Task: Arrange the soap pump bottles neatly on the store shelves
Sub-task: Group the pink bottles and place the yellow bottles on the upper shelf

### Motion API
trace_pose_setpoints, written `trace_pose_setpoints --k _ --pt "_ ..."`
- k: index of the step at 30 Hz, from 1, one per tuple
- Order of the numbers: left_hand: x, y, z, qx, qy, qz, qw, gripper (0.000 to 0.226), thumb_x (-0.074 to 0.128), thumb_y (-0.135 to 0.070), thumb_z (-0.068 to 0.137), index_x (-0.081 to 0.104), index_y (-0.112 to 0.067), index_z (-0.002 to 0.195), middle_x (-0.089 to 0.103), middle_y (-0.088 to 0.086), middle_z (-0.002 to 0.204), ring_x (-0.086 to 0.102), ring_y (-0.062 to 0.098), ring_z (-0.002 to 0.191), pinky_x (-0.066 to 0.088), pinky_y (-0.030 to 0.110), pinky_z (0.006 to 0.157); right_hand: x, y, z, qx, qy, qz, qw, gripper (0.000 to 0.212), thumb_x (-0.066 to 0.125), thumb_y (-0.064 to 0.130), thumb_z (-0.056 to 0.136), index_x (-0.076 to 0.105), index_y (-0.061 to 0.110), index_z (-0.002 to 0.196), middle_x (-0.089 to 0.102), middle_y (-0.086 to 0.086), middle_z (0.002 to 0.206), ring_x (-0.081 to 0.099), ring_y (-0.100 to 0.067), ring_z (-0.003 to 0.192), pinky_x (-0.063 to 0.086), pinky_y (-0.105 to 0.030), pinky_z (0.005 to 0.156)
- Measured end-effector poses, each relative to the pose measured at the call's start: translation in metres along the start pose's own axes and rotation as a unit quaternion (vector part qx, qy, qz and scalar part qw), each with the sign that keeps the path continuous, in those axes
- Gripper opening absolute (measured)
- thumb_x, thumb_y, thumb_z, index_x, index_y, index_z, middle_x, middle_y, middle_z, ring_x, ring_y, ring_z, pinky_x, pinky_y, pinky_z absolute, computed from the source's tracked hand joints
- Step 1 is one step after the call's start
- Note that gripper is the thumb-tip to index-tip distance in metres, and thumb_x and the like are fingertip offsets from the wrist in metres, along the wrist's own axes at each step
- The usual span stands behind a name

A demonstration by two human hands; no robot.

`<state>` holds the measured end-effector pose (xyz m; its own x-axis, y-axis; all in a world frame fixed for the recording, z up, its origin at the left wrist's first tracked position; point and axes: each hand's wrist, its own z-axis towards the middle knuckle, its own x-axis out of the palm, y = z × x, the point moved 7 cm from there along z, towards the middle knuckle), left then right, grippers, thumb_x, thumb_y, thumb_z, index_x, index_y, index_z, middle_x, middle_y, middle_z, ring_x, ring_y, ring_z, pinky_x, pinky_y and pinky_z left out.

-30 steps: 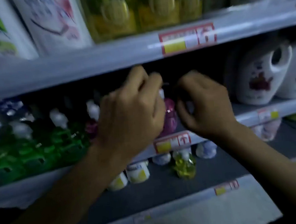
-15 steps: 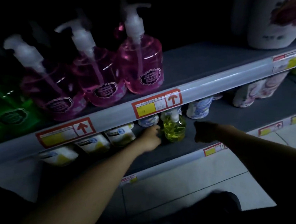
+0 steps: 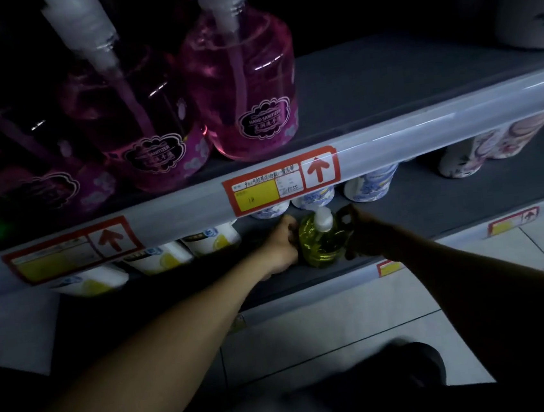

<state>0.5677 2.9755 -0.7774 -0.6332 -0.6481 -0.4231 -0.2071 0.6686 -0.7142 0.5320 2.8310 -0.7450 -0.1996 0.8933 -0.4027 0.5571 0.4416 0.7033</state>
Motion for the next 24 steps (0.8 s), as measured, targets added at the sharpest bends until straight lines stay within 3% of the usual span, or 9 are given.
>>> trace_pose_setpoints --k 3,5,6,8,10,12,14,18,24 --pt "0.008 -0.003 -0.009 -0.02 -0.043 -0.089 0.995 0.014 0.05 -0.026 0.097 0.055 -0.016 0.106 0.06 0.004 0.095 0.06 0.016 0.078 0.046 0.023 0.063 0.02 -0.005 0.002 0.028 0.041 0.063 0.997 0.024 0.042 -0.006 0.096 0.047 0.006 0.116 0.044 -0.006 0.08 0.045 -0.019 0.064 0.045 -0.021 0.033" --pt "0.013 0.0 -0.016 -0.06 -0.066 -0.199 0.976 0.02 0.041 -0.028 0.102 0.058 -0.019 0.095 0.062 0.006 0.081 0.062 0.014 0.052 0.046 0.02 0.042 0.024 -0.007 0.004 0.016 0.037 0.042 0.998 0.016 0.035 0.001 0.101 0.049 0.009 0.104 0.046 -0.001 0.079 0.047 -0.012 0.065 0.045 -0.012 0.036" --pt "0.015 0.003 -0.018 -0.066 -0.075 -0.232 0.968 0.018 0.043 -0.027 0.101 0.059 -0.02 0.094 0.063 0.008 0.081 0.063 0.015 0.051 0.047 0.023 0.042 0.025 -0.01 0.005 0.011 0.034 0.036 0.999 0.018 0.033 0.004 0.102 0.05 0.008 0.104 0.046 0.001 0.079 0.047 -0.009 0.066 0.043 -0.009 0.038" --pt "0.011 0.003 -0.022 -0.042 -0.099 -0.2 0.974 0.004 0.055 -0.022 0.095 0.059 -0.021 0.094 0.065 0.006 0.093 0.064 0.017 0.067 0.051 0.027 0.051 0.022 -0.014 0.005 -0.014 0.034 -0.008 0.999 0.024 0.035 0.004 0.102 0.052 -0.002 0.118 0.046 0.003 0.081 0.053 -0.011 0.073 0.044 -0.007 0.042" --pt "0.006 -0.002 -0.03 0.019 -0.11 -0.103 0.988 0.021 0.069 -0.019 0.085 0.058 -0.022 0.104 0.064 -0.001 0.106 0.062 0.015 0.09 0.05 0.027 0.064 0.014 -0.013 0.003 -0.031 0.042 -0.012 0.999 0.042 0.055 -0.001 0.092 0.047 -0.003 0.132 0.052 -0.002 0.092 0.06 -0.029 0.098 0.052 -0.014 0.053" --pt "0.006 -0.004 -0.041 0.066 -0.091 -0.083 0.99 0.052 0.081 -0.015 0.073 0.057 -0.017 0.119 0.062 -0.003 0.116 0.059 0.015 0.107 0.051 0.026 0.073 0.006 -0.007 -0.009 -0.061 0.06 -0.092 0.992 0.063 0.078 -0.007 0.07 0.053 0.008 0.125 0.055 -0.007 0.108 0.058 -0.032 0.108 0.058 -0.032 0.074" --pt "0.008 -0.007 -0.058 0.107 -0.046 -0.111 0.987 0.063 0.086 -0.006 0.063 0.058 -0.019 0.118 0.065 -0.004 0.115 0.06 0.015 0.109 0.054 0.032 0.086 0.0 -0.003 -0.026 -0.071 0.103 -0.121 0.985 0.061 0.085 -0.003 0.06 0.056 0.02 0.108 0.059 -0.005 0.108 0.061 -0.03 0.102 0.055 -0.044 0.085" --pt "0.01 0.0 -0.1 0.069 0.082 -0.23 0.967 0.063 0.075 0.012 0.07 0.055 -0.021 0.12 0.066 0.011 0.118 0.064 0.029 0.109 0.054 0.046 0.09 0.002 0.005 -0.074 -0.06 0.208 -0.034 0.976 0.041 0.082 0.007 0.071 0.054 0.021 0.097 0.06 0.005 0.107 0.061 -0.022 0.102 0.057 -0.04 0.081" --pt "0.001 -0.024 -0.168 0.104 0.185 -0.348 0.913 0.078 0.086 -0.015 0.065 0.048 -0.002 0.132 0.057 0.019 0.132 0.057 0.036 0.119 0.052 0.056 0.089 -0.01 0.038 -0.142 -0.083 0.295 0.045 0.951 0.055 0.079 0.01 0.074 0.047 0.002 0.118 0.061 -0.02 0.122 0.066 -0.03 0.106 0.058 -0.044 0.086"
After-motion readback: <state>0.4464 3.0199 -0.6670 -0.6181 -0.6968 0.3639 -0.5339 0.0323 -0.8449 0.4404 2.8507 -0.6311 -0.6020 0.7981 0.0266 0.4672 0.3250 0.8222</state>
